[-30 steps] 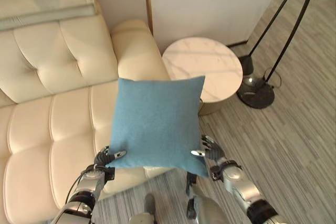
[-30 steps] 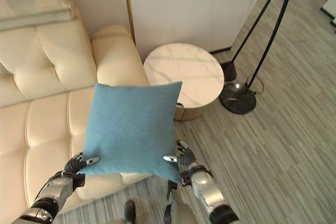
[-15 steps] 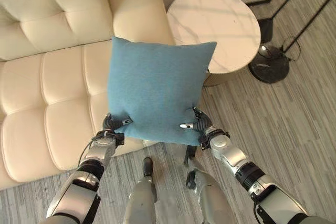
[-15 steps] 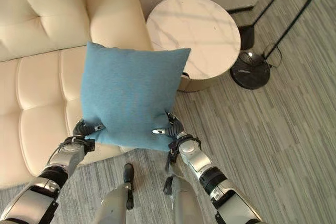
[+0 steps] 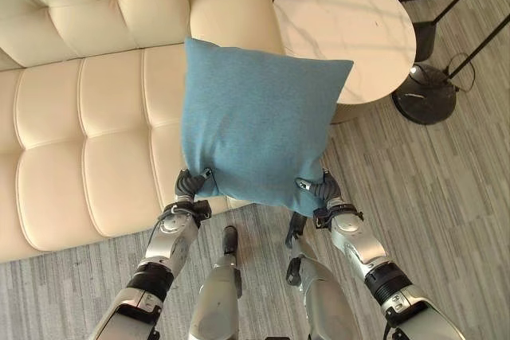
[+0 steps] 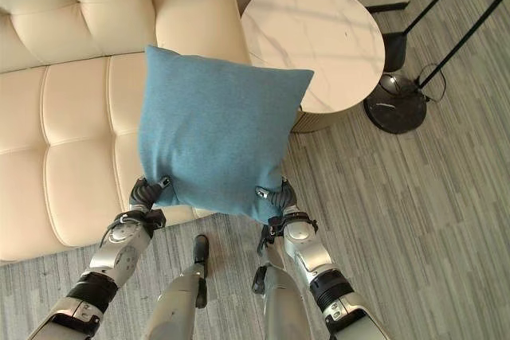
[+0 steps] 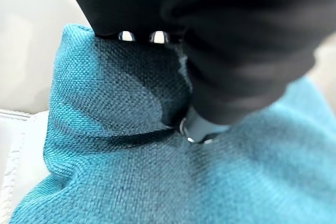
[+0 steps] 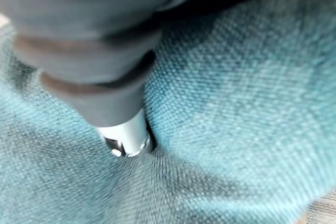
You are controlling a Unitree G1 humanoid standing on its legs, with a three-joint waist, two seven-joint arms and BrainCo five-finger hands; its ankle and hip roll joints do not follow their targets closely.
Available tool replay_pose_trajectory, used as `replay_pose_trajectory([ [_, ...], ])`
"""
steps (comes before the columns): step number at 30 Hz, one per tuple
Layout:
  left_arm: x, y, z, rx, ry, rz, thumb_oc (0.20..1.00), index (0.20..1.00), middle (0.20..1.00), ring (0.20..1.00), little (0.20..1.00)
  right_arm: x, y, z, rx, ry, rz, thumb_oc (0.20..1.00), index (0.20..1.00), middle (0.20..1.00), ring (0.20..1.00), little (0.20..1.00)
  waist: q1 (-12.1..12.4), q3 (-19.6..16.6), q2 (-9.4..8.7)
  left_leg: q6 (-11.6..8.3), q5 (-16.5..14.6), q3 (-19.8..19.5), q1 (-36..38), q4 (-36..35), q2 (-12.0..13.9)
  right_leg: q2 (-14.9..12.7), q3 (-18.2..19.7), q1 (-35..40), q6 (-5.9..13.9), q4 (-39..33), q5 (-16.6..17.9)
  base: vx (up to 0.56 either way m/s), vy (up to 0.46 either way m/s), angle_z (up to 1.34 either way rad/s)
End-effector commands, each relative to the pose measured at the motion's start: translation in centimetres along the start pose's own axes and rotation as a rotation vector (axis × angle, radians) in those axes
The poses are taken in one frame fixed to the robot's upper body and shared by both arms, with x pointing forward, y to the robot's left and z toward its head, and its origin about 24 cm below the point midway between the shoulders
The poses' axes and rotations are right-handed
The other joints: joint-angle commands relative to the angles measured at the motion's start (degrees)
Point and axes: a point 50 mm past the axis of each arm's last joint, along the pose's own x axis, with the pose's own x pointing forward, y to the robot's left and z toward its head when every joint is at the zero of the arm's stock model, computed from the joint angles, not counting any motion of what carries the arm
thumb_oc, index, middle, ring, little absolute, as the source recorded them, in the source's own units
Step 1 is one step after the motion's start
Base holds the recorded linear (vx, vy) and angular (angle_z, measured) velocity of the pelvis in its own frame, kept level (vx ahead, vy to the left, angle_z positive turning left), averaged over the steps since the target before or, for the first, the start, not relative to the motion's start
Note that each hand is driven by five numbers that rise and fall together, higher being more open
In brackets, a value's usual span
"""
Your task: Pick up all the scattered cushions and arrange them neatly on the sofa.
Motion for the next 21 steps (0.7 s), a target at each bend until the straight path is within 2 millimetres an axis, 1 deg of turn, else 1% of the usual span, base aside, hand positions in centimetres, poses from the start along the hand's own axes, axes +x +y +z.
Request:
replay_pose_trajectory([
  [1, -1.2, -8.2, 0.7, -0.111, -0.036, -0.321, 0.2, 0.2, 0.2, 0.2, 0.2, -0.8, 3.6, 1.0, 0.133, -0.039, 0.132, 0.2, 0.2, 0.2, 0.2, 0.2, -0.76, -0.42, 3.56, -0.48, 2.45, -2.34, -0.32, -6.73, 0.04, -2.81, 1.2, 5.19, 7.08, 1.22, -8.53, 0.0, 0.0, -0.16],
  [3, -1.3, -8.3, 0.7, -0.121, -0.034, -0.322, 0.2, 0.2, 0.2, 0.2, 0.2, -0.8, 3.6, 1.0, 0.154, -0.04, 0.129, 0.2, 0.2, 0.2, 0.2, 0.2, -0.75, -0.42, 3.58, -0.48, 2.45, -2.38, -0.22, -6.8, 0.02, -2.8, 1.19, 5.29, 7.09, 1.16, -8.53, 0.0, 0.0, -0.18],
  [4, -1.5, -8.6, 0.5, -0.153, -0.023, -0.327, 0.2, 0.2, 0.2, 0.2, 0.2, -0.8, 3.5, 1.1, 0.2, -0.043, 0.114, 0.2, 0.2, 0.2, 0.2, 0.2, -0.82, -0.39, 3.7, -0.47, 2.42, -2.44, 0.09, -7.02, -0.04, -2.75, 1.18, 5.49, 7.09, 1.07, -8.52, -0.01, 0.004, -0.04],
  [6, -1.8, -9.0, 0.5, -0.182, -0.016, -0.343, 0.2, 0.2, 0.2, 0.2, 0.2, -0.9, 3.5, 1.1, 0.234, -0.044, 0.111, 0.2, 0.2, 0.2, 0.2, 0.2, -0.86, -0.4, 3.78, -0.42, 2.39, -2.47, 0.28, -7.07, -0.08, -2.72, 1.16, 5.72, 7.1, 1.02, -8.6, -0.02, 0.006, 0.06],
  [11, -2.3, -9.5, 0.0, -0.223, 0.01, -0.365, 0.2, 0.2, 0.2, 0.2, 0.2, -1.1, 3.8, 1.3, 0.283, -0.049, 0.119, 0.2, 0.2, 0.2, 0.2, 0.2, -0.94, -1.09, 3.61, -0.27, 2.13, -2.62, 1.36, -7.27, -0.18, -2.63, 1.14, 6.69, 7.19, 0.97, -8.86, 0.01, 0.01, 0.04],
  [13, -3.1, -9.0, 0.9, -0.273, -0.031, -0.371, 0.2, 0.2, 0.2, 0.2, 0.2, -1.6, 3.5, 2.4, 0.324, -0.107, 0.135, 0.2, 0.2, 0.2, 0.2, 0.2, -1.05, -3.32, 3.11, 0.12, 1.51, -2.79, 3.31, -7.84, -0.42, -2.58, 1.34, 8.48, 7.5, 0.68, -8.98, 0.06, 0.025, 0.0],
  [14, -3.1, -9.0, 0.9, -0.272, -0.031, -0.371, 0.2, 0.2, 0.2, 0.2, 0.2, -1.6, 3.5, 2.4, 0.324, -0.107, 0.135, 0.2, 0.2, 0.2, 0.2, 0.2, -1.12, -3.5, 3.08, 0.15, 1.61, -2.83, 3.06, -7.83, -0.48, -2.63, 1.29, 8.29, 7.51, 0.63, -8.89, 0.04, 0.021, -0.02],
  [15, -3.4, -8.5, 1.8, -0.275, -0.081, -0.366, 0.2, 0.2, 0.2, 0.2, 0.2, -1.8, 3.0, 3.2, 0.321, -0.148, 0.135, 0.2, 0.2, 0.2, 0.2, 0.2, -1.03, -4.09, 2.98, 0.23, 1.38, -2.83, 4.02, -8.16, -0.46, -2.53, 1.36, 9.09, 7.65, 0.52, -9.04, 0.07, 0.046, 0.01],
  [16, -4.1, -7.8, 2.5, -0.276, -0.126, -0.376, 0.2, 0.2, 0.2, 0.2, 0.2, -2.3, 2.5, 4.0, 0.317, -0.2, 0.146, 0.2, 0.2, 0.2, 0.2, 0.2, -1.1, -5.56, 2.82, 0.44, 1.0, -2.63, 5.14, -8.52, -0.52, -2.52, 1.53, 10.15, 7.81, 0.2, -9.1, 0.07, 0.046, -0.06],
  [17, -4.1, -7.8, 2.5, -0.276, -0.125, -0.375, 0.2, 0.2, 0.2, 0.2, 0.2, -2.3, 2.5, 4.0, 0.317, -0.199, 0.146, 0.2, 0.2, 0.2, 0.2, 0.2, -1.17, -5.75, 2.79, 0.47, 1.1, -2.67, 4.89, -8.51, -0.57, -2.57, 1.5, 9.95, 7.83, 0.14, -9.0, 0.08, 0.056, -0.05],
  [18, -4.5, -7.1, 3.0, -0.266, -0.157, -0.374, 0.2, 0.2, 0.2, 0.2, 0.2, -2.7, 1.9, 4.3, 0.299, -0.228, 0.15, 0.2, 0.2, 0.2, 0.2, 0.2, -1.24, -6.56, 2.76, 0.57, 0.93, -2.59, 5.68, -8.76, -0.62, -2.59, 1.67, 10.63, 7.98, 0.01, -9.03, 0.07, 0.065, -0.05],
  [19, -5.3, -6.4, 3.6, -0.258, -0.197, -0.385, 0.2, 0.2, 0.2, 0.2, 0.2, -3.6, 1.1, 4.7, 0.277, -0.271, 0.162, 0.2, 0.2, 0.2, 0.2, 0.2, -1.41, -7.75, 2.78, 0.66, 0.63, -2.39, 7.23, -9.21, -0.71, -2.57, 1.73, 11.87, 8.24, -0.25, -9.07, 0.09, 0.078, -0.02],
  [20, -5.6, -6.0, 3.7, -0.245, -0.209, -0.38, 0.2, 0.2, 0.2, 0.2, 0.2, -3.9, 0.8, 4.8, 0.27, -0.283, 0.165, 0.2, 0.2, 0.2, 0.2, 0.2, -1.53, -8.52, 2.73, 0.72, 0.64, -2.23, 7.54, -9.36, -0.82, -2.61, 1.74, 12.09, 8.34, -0.42, -8.85, 0.06, 0.055, -0.06],
  [21, -5.6, -6.0, 3.7, -0.245, -0.208, -0.38, 0.2, 0.2, 0.2, 0.2, 0.2, -4.0, 0.9, 4.8, 0.27, -0.282, 0.166, 0.2, 0.2, 0.2, 0.2, 0.2, -1.54, -8.6, 2.73, 0.72, 0.65, -2.22, 7.55, -9.39, -0.82, -2.6, 1.74, 12.09, 8.35, -0.45, -8.84, 0.06, 0.047, -0.12],
])
